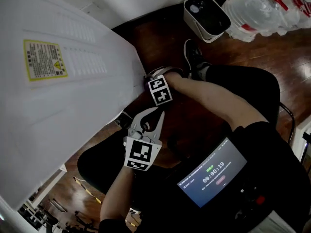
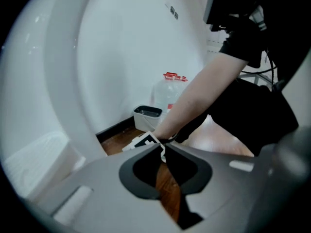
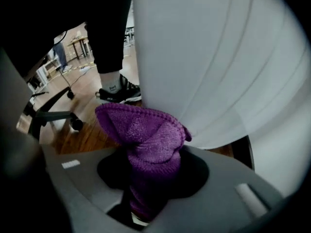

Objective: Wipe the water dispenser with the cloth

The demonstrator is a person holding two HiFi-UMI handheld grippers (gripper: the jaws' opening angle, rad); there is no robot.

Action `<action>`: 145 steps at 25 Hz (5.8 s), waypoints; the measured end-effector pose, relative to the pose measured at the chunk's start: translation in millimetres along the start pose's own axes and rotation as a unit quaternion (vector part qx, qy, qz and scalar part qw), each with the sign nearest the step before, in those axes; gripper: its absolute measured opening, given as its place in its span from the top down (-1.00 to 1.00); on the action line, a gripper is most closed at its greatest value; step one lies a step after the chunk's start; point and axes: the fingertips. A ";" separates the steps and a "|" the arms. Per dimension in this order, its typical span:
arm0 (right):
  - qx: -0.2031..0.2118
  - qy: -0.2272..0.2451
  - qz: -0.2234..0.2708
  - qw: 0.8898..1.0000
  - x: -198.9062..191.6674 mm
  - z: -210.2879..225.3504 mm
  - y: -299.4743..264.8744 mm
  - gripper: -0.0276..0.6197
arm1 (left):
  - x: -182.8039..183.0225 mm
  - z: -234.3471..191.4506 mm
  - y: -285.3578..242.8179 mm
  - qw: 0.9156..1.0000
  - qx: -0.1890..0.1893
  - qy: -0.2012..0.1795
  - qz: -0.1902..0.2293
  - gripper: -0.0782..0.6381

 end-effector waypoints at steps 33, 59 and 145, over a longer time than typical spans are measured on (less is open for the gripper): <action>-0.477 -0.273 0.484 0.681 248.5 -10.7 588.0 0.44 | 61.7 13.4 376.8 0.927 0.193 0.046 0.317 0.55; -0.537 -0.374 0.260 0.710 376.5 94.2 561.1 0.44 | 18.5 -94.5 473.6 0.946 0.087 0.018 0.310 0.60; -0.709 -0.339 0.258 0.561 262.4 -2.1 530.9 0.44 | 4.2 -90.8 434.0 0.967 -0.041 0.028 0.249 0.63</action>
Point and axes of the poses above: the fingertips, and each gripper's own axes: y backward along the fingers, z to its right, x out of its top, and after that the axes turned 2 degrees about z, right-handed
